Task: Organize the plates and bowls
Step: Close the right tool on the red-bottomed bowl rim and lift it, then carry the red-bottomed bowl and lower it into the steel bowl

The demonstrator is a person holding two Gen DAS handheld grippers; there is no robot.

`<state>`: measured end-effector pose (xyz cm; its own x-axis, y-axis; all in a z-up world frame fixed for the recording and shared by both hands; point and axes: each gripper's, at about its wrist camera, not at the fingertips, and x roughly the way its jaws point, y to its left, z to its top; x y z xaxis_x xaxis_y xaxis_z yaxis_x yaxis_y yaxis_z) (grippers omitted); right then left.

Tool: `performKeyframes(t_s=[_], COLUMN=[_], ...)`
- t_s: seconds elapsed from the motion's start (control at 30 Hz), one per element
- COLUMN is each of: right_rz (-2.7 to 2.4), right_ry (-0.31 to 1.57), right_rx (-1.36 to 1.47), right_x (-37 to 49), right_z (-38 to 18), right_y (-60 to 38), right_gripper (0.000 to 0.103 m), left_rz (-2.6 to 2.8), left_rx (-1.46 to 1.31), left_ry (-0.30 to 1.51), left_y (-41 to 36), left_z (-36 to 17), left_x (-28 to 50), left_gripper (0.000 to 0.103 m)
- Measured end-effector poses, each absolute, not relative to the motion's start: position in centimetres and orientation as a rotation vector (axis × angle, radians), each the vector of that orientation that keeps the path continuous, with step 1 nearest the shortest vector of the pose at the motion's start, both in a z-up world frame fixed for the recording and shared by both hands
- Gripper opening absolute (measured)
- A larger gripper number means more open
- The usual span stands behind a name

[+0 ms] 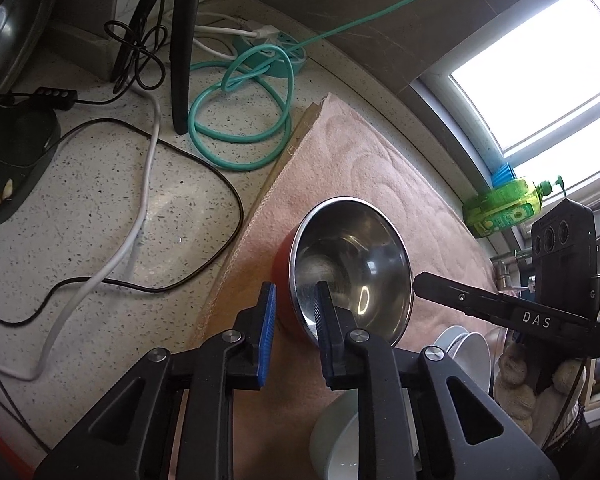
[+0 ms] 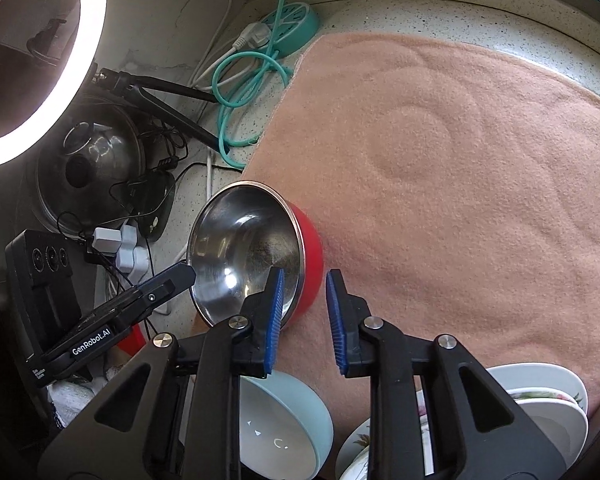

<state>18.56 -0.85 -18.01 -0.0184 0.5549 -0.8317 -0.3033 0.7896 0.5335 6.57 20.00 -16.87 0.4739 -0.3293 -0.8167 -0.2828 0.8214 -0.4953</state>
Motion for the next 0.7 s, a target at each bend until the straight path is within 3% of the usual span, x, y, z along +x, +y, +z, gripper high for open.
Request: performKeyframes(t_s=[0.2,0.7], right_rz=[0.702,0.683], right_ry=[1.448,1.429], right_rx=[0.186,0.200], right_x=[18.5,18.5], right_z=[-18.3,-17.6], right_y=[0.3,0.2], right_gripper=[0.011,0.008], left_rz=[-0.028,-0.043], left_rx=[-0.660,-0.595], left_ry=[1.106,1.094], left_y=[20.4,19.7], left_z=[-17.4,-16.0], left_x=[6.8,7.2], left_gripper=[0.012,0.011])
